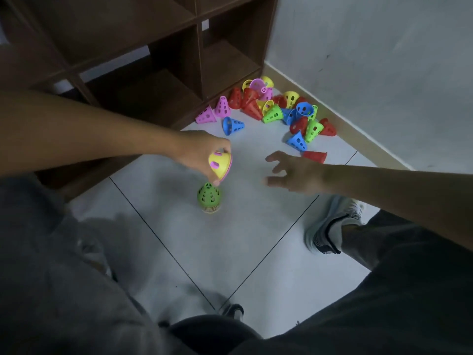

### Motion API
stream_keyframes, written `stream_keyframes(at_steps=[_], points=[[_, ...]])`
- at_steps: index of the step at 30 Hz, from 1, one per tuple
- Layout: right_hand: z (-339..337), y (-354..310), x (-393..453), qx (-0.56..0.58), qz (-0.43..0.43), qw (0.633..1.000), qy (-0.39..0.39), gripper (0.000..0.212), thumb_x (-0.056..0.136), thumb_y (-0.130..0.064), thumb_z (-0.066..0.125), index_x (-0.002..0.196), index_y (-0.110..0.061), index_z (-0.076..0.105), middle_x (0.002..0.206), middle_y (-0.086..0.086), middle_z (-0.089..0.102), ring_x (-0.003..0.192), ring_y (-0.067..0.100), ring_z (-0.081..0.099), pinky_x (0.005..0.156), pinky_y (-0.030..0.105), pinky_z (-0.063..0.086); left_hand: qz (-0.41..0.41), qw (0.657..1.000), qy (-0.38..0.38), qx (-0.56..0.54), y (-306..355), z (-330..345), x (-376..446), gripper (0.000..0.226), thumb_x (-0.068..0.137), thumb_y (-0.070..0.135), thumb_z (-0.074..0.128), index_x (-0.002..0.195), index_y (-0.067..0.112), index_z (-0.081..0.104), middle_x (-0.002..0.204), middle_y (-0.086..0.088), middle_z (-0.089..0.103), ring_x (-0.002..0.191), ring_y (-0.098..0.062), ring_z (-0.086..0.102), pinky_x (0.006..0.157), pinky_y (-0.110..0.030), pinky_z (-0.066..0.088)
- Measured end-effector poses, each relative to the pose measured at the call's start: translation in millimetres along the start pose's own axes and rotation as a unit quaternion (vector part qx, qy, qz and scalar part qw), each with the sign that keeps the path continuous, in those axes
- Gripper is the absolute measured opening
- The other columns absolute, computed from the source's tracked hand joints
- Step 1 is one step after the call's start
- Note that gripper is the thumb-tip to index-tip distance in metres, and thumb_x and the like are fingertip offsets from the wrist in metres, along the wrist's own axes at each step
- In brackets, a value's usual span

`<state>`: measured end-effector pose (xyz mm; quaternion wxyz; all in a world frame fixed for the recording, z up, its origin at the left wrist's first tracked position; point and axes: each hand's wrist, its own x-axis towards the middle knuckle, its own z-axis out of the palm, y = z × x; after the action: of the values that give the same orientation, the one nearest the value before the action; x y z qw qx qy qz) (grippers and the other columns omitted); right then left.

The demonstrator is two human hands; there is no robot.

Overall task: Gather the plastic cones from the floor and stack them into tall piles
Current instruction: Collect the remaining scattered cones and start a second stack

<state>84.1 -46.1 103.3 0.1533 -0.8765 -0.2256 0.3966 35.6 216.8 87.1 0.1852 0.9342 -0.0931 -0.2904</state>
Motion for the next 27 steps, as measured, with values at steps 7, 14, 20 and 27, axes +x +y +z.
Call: stream_keyframes(at_steps=[7,14,20,27], points=[[-14.3,29.9,25.1,-0.139,-0.042,0.989,-0.009,0.063,0.096,-0.051,0.059,0.149,-0.027,0.034,0.142,0.004,0.053,0.103,0.017,0.056,0.089,0.029,0.046,-0.103,0.994,0.006,0.039,-22.7,29.0,29.1,0.072,0.066,0.054,0.089,0.117,0.021,0.051,0.104,-0.004,0.057,0.089,-0.023,0.057,0.069,-0.033,0.048],[-26.4,47.2,53.4,-0.184,-0.074,0.98,-0.024,0.059,0.097,-0.048,0.059,0.147,-0.024,0.038,0.14,0.005,0.054,0.101,0.017,0.053,0.096,0.033,0.046,-0.187,0.981,-0.013,0.047,-37.0,71.6,48.3,0.067,0.068,0.047,0.086,0.117,0.019,0.05,0.108,-0.005,0.048,0.095,-0.024,0.057,0.077,-0.033,0.054],[-41.6,60.6,77.1,-0.172,-0.086,0.981,-0.032,0.056,0.096,-0.05,0.059,0.144,-0.027,0.042,0.132,0.001,0.057,0.101,0.019,0.057,0.093,0.034,0.049,-0.214,0.977,-0.017,0.009,-30.6,109.8,71.3,0.06,0.072,0.039,0.084,0.119,0.018,0.052,0.115,0.001,0.061,0.1,-0.023,0.056,0.072,-0.028,0.045],[-65.8,89.1,102.8,-0.207,-0.077,0.974,-0.049,0.052,0.098,-0.046,0.059,0.141,-0.022,0.044,0.127,0.004,0.06,0.095,0.017,0.058,0.079,0.028,0.047,-0.215,0.976,0.022,-0.028,-23.0,119.0,92.7,0.047,0.073,0.028,0.084,0.107,0.013,0.055,0.121,-0.001,0.066,0.097,-0.029,0.066,0.073,-0.029,0.048]])
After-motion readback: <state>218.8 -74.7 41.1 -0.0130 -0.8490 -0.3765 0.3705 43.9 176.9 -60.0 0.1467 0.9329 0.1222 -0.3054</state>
